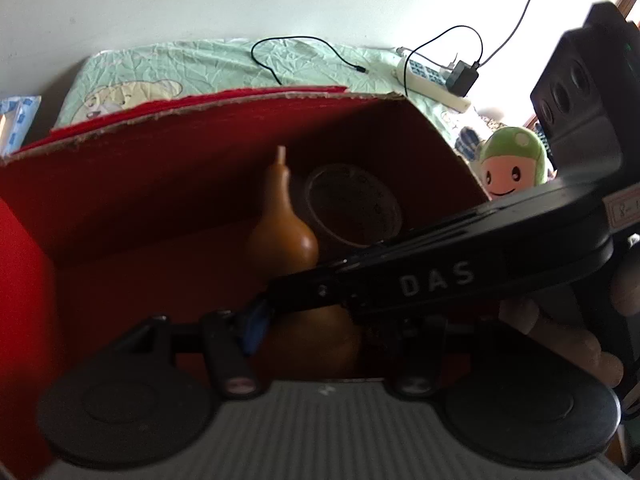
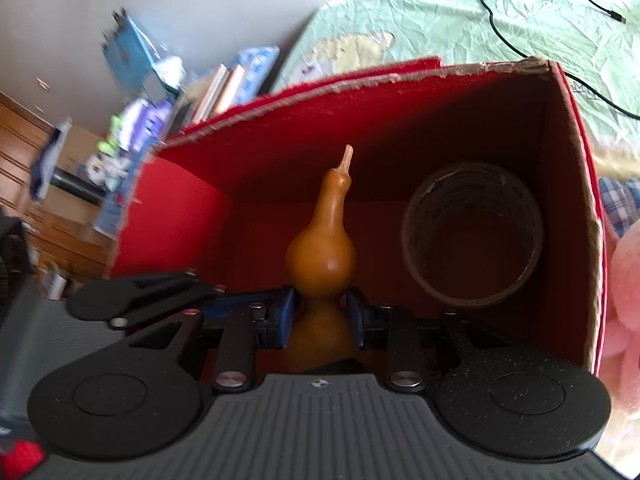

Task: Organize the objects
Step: 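Lift the gourd and carry it into the red box with the right gripper, then lower the gourd beside the tape roll and open the right gripper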

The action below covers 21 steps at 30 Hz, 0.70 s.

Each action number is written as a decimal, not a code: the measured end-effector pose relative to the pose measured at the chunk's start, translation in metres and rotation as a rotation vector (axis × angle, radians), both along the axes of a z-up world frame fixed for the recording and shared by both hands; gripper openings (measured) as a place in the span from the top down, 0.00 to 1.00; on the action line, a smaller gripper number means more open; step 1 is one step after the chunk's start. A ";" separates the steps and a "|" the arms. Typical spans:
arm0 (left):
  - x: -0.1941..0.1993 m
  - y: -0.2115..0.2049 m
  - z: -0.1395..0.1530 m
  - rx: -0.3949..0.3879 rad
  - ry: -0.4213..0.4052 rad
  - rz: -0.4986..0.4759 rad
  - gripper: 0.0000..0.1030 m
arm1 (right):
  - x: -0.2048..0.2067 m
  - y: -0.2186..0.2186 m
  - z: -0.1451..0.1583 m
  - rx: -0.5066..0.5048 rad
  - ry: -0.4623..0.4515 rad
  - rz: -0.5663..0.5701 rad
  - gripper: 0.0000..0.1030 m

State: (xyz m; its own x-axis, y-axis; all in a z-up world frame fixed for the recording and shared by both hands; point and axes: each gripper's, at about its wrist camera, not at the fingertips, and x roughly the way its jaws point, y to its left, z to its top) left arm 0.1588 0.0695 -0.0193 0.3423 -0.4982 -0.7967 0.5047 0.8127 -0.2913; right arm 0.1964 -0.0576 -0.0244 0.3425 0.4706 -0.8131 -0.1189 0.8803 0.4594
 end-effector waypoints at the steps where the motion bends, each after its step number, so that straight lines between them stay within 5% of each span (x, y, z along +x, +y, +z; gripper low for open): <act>1: -0.001 -0.001 0.001 0.012 -0.008 0.001 0.44 | 0.001 0.000 -0.002 -0.003 0.008 -0.002 0.75; 8: -0.003 -0.002 0.001 0.094 -0.057 0.003 0.38 | 0.000 -0.004 -0.006 0.026 0.040 -0.031 0.73; 15: -0.003 0.003 0.003 0.083 -0.069 -0.022 0.35 | -0.003 -0.011 -0.004 0.069 0.033 -0.038 0.74; 21: -0.008 0.022 0.010 0.048 -0.106 -0.037 0.29 | -0.009 -0.011 0.017 0.002 0.029 0.037 0.79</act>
